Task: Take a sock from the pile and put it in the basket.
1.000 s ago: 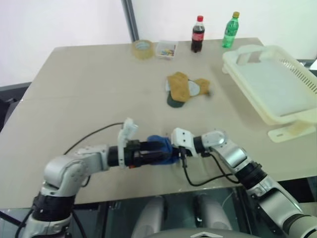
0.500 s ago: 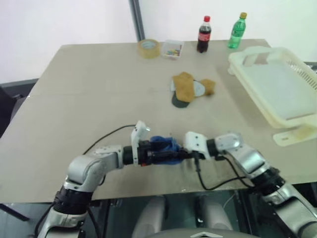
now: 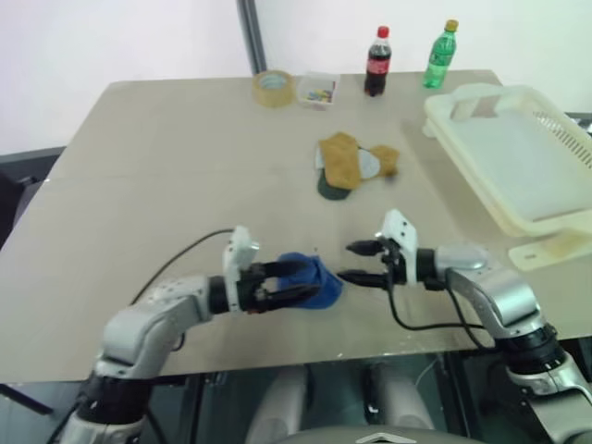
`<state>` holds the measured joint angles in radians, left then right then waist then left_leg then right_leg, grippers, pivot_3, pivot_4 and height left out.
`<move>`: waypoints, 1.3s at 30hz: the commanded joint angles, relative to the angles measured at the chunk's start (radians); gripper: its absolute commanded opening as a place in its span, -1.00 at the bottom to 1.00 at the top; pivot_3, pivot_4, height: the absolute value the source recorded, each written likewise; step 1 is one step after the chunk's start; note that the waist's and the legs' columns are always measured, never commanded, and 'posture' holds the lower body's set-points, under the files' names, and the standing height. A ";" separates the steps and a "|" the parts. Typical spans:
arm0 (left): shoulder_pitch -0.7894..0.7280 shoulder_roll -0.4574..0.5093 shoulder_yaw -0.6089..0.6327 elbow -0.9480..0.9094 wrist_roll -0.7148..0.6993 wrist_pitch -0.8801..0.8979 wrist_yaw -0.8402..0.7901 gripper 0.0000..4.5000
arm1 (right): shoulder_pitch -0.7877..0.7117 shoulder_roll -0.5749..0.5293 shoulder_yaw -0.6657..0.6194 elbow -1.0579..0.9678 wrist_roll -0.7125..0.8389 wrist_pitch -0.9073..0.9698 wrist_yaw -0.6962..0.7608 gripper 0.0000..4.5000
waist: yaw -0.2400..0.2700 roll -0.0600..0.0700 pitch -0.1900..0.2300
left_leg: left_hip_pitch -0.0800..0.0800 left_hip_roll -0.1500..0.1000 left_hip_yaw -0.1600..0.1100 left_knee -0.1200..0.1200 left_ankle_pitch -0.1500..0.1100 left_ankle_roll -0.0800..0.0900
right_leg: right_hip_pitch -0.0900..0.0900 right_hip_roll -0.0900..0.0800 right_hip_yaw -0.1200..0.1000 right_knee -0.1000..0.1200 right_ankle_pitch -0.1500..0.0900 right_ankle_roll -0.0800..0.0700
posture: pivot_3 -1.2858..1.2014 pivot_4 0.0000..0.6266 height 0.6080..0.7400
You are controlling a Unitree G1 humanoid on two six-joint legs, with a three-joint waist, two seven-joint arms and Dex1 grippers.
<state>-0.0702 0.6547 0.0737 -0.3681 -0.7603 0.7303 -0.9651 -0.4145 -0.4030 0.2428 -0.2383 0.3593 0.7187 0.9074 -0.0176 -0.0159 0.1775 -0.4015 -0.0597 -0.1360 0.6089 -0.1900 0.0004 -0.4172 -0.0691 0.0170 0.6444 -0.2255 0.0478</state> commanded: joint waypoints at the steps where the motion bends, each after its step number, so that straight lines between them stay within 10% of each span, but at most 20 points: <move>1: 0.045 0.057 0.107 -0.088 -0.044 -0.003 -0.002 0.64 | -0.074 0.077 0.000 0.008 0.046 0.076 -0.057 0.43 | 0.002 0.000 0.000 | 0.000 0.000 0.000 0.000 0.000 0.000 | 0.000 0.000 0.000 0.000 0.000 0.000 | 0.03 -0.52 1.00; 21: 0.295 0.117 0.190 -0.141 0.060 -0.160 0.006 0.64 | -0.178 -0.025 0.433 0.343 -0.274 -0.200 0.157 0.43 | 0.004 0.000 -0.002 | 0.003 -0.001 0.001 -0.001 0.000 0.000 | 0.004 -0.001 -0.001 -0.002 0.000 0.001 | 0.03 -0.52 1.00; 28: 0.294 0.113 0.189 -0.140 0.068 -0.178 0.013 0.64 | -0.193 0.003 0.463 0.433 -0.339 -0.297 0.215 -0.71 | -0.002 -0.001 -0.006 | 0.006 0.000 0.001 -0.001 0.000 0.000 | 0.005 0.000 -0.001 -0.002 0.000 0.001 | 0.03 -0.52 1.00; 30: 0.290 0.109 0.186 -0.140 0.066 -0.182 0.016 0.64 | -0.191 0.012 0.440 0.446 -0.337 -0.304 0.206 -0.99 | -0.002 0.000 -0.009 | 0.006 0.001 0.001 -0.001 -0.001 -0.001 | 0.005 0.000 -0.001 -0.001 0.000 0.001 | 0.03 -0.52 1.00; 39: 0.190 0.050 0.112 -0.153 0.065 -0.208 0.038 0.64 | -0.151 0.091 -0.109 0.308 0.042 -0.068 0.030 -0.99 | 0.008 0.004 -0.007 | 0.005 0.001 0.000 -0.001 -0.003 -0.004 | 0.005 0.000 -0.002 -0.001 0.000 0.000 | 0.03 -0.52 1.00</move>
<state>0.1406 0.7119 0.1990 -0.4832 -0.6901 0.5437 -0.9329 -0.5398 -0.3021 0.2696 0.1304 0.3227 0.6016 0.9854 -0.0100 -0.0121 0.1704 -0.3991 -0.0597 -0.1367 0.6089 -0.1928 -0.0036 -0.4138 -0.0684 0.0136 0.6433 -0.2255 0.0482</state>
